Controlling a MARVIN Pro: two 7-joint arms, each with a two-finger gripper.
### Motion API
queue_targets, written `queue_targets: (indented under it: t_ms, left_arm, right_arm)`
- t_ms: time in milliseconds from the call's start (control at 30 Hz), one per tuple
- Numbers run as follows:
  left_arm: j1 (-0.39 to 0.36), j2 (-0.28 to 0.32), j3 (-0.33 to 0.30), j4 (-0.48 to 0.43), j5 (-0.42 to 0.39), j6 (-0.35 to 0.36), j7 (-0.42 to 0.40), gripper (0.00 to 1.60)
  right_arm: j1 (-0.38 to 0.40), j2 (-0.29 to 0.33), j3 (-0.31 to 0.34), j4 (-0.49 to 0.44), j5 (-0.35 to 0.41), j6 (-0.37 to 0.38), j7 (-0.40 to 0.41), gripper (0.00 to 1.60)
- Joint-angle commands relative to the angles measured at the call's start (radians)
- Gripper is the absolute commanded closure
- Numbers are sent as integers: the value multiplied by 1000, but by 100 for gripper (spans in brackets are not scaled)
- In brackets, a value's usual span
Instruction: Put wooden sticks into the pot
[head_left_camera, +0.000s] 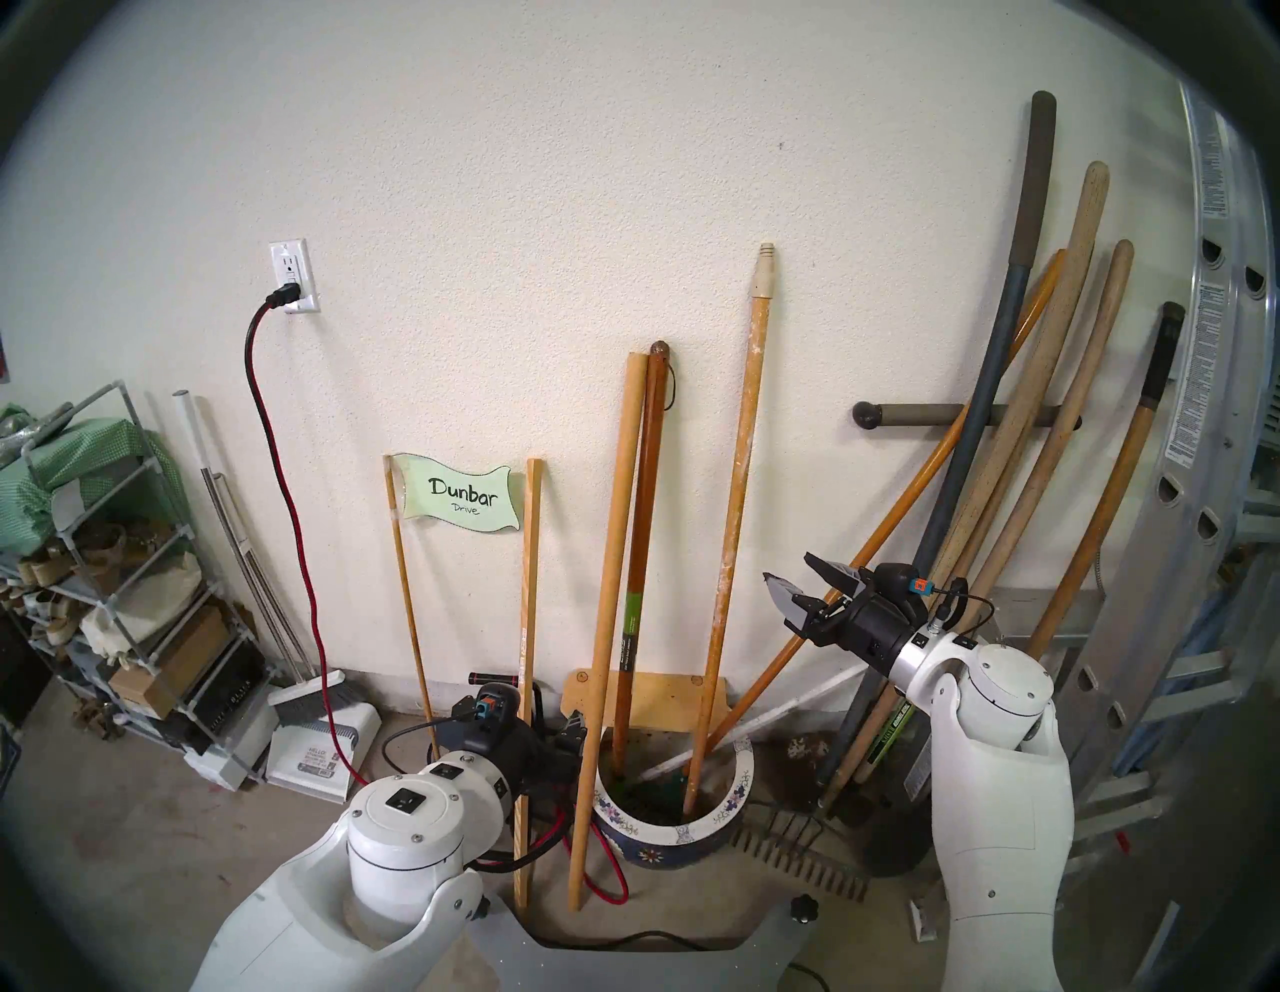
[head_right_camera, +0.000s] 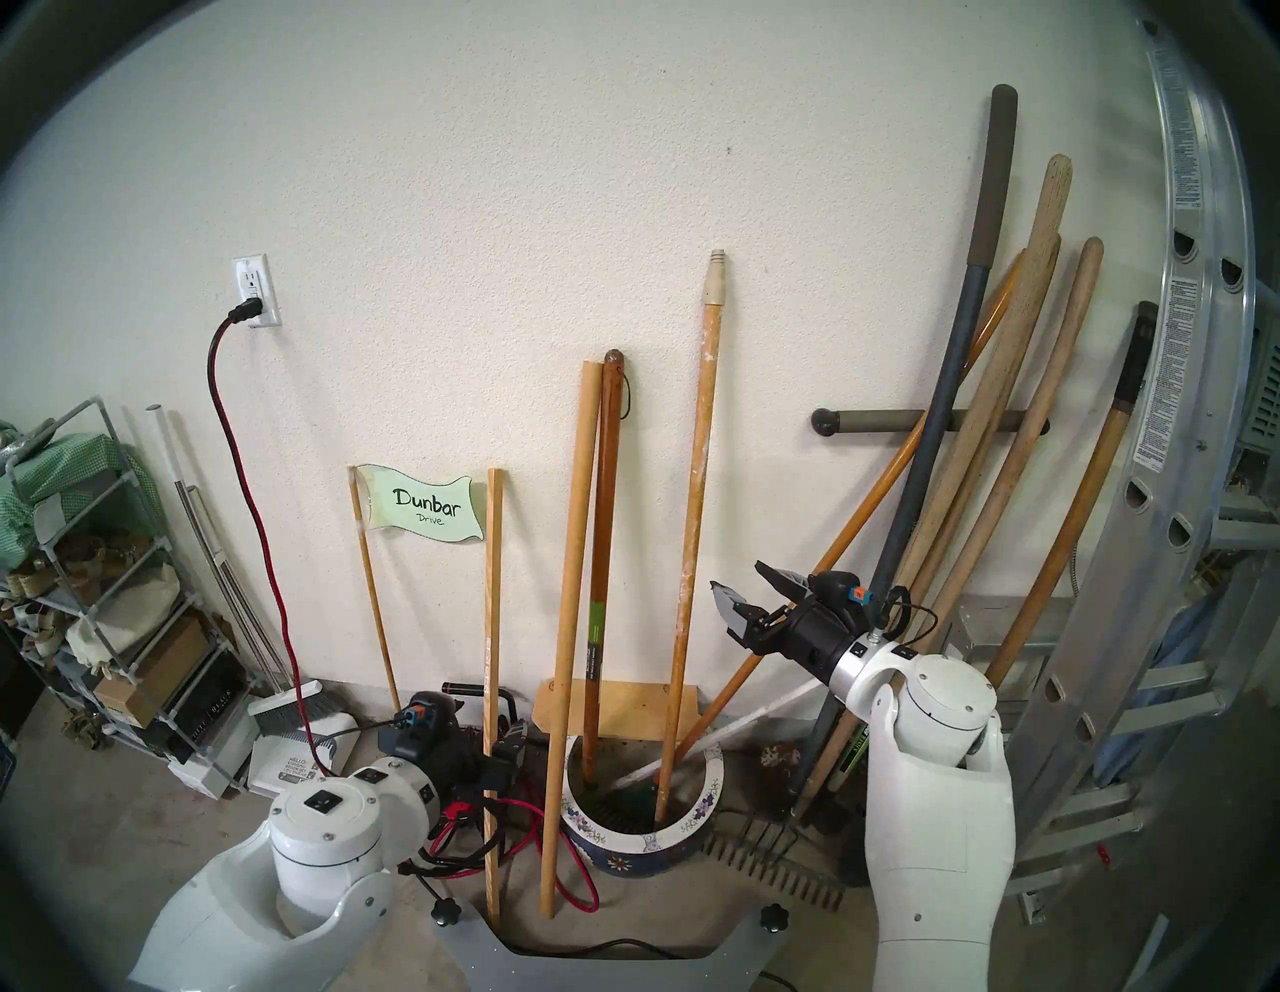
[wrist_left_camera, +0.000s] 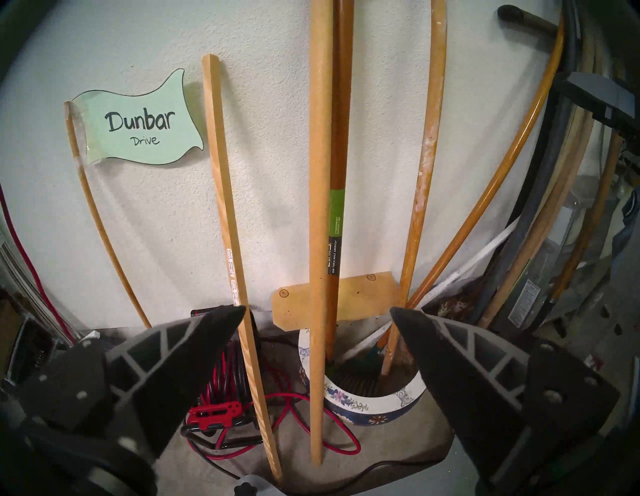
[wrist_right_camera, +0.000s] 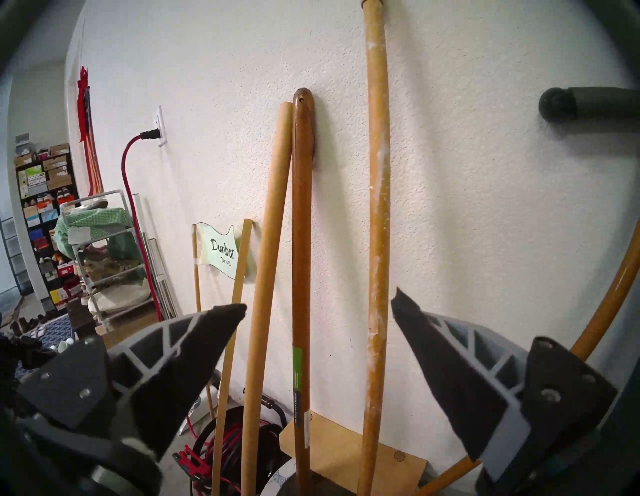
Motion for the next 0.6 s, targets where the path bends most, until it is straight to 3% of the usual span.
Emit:
queue_targets:
  t_ms: [0, 567]
  left_arm:
    - [-118, -85, 18, 103, 19, -10, -32, 0]
    - [-314, -225, 41, 369, 87, -29, -104, 0]
  right_arm:
    - [-23, -21, -2, -36, -2, -5, -14, 0]
    - [-43, -41, -7, -76, -5, -7, -54, 0]
